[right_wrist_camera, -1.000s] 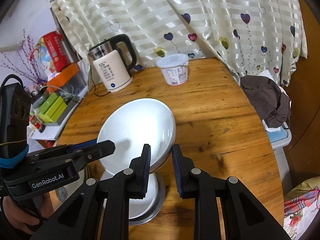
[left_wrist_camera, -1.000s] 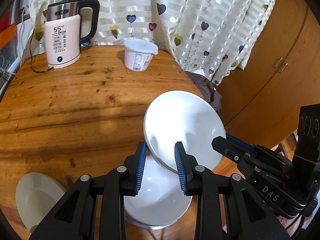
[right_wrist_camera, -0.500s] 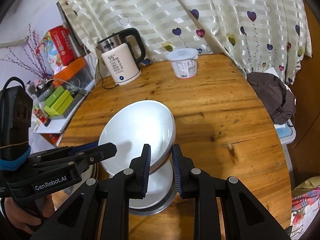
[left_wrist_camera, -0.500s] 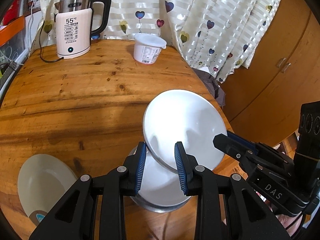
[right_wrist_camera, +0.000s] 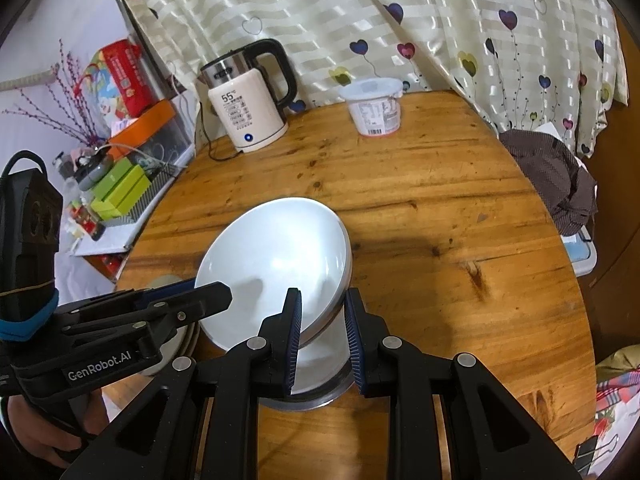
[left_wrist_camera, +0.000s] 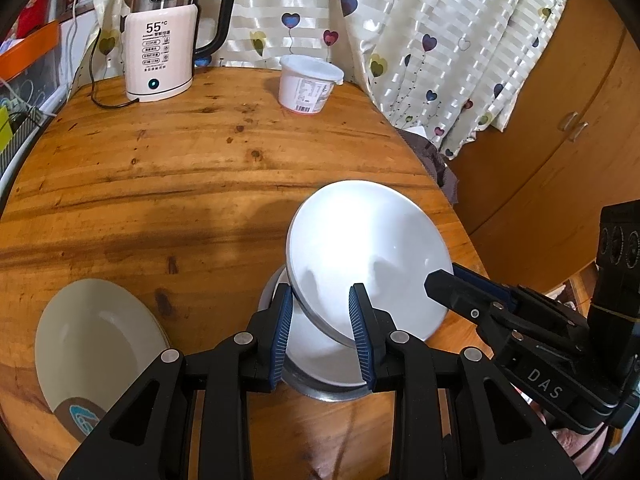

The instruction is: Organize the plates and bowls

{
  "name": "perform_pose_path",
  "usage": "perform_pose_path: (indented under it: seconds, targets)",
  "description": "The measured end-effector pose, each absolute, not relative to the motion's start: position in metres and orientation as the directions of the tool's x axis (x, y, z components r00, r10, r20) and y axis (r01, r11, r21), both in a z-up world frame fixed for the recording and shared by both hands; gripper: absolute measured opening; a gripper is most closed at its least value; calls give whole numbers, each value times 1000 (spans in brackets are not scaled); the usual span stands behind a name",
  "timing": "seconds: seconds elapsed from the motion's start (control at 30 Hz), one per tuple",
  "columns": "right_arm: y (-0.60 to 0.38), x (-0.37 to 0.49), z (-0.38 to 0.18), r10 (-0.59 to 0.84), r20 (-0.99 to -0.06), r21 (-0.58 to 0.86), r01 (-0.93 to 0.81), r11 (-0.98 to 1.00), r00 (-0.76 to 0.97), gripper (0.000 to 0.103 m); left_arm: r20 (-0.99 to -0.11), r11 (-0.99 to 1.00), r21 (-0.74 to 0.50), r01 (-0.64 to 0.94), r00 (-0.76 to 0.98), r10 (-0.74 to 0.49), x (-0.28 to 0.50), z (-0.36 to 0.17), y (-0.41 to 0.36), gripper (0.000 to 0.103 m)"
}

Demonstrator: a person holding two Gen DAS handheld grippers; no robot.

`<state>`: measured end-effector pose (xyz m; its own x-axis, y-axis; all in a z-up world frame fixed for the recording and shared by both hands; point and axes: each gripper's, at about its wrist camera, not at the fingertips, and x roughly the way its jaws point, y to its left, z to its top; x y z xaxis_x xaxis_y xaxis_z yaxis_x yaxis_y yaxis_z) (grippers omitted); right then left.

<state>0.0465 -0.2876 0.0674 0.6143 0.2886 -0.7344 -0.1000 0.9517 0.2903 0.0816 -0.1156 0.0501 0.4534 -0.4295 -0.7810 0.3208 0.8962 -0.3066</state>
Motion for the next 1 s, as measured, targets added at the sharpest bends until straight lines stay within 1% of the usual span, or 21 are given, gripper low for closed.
perform_pose_path:
  seconds: [1.0]
  targets:
    - [-283,43,47,299,-772,294,-102,950,561,21,-807,904,-305,299,422,-412,77,31,-114,30]
